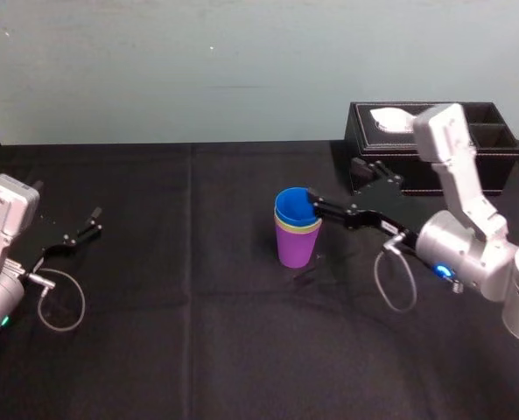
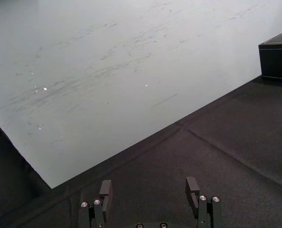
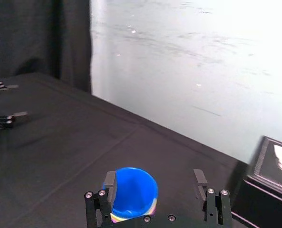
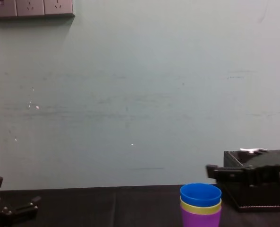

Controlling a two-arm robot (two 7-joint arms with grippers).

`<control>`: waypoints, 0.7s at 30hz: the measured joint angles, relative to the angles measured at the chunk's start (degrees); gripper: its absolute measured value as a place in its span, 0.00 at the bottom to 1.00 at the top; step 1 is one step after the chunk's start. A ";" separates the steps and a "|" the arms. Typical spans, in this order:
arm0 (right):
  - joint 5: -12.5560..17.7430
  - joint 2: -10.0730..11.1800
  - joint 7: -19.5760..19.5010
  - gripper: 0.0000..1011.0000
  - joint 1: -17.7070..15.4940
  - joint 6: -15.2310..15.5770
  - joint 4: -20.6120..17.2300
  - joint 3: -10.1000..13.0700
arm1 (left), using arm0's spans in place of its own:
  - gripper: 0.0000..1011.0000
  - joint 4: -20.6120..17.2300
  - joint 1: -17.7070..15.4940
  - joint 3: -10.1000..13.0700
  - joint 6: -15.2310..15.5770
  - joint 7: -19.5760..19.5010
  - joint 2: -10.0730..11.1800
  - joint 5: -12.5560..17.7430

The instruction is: Stack the three plastic cups sequentially using one hand.

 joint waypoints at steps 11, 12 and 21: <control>0.70 0.96 -2.86 0.99 -6.50 -2.11 -1.78 5.72 | 1.00 0.00 0.00 0.00 0.00 0.00 0.00 0.00; 0.70 0.99 -2.87 0.99 -6.74 -2.22 -1.75 5.92 | 1.00 0.00 0.00 0.00 0.00 0.00 0.00 0.00; 0.17 1.25 -3.01 0.99 -9.85 -3.91 -0.25 8.05 | 1.00 0.00 0.00 0.00 0.00 0.00 0.00 0.00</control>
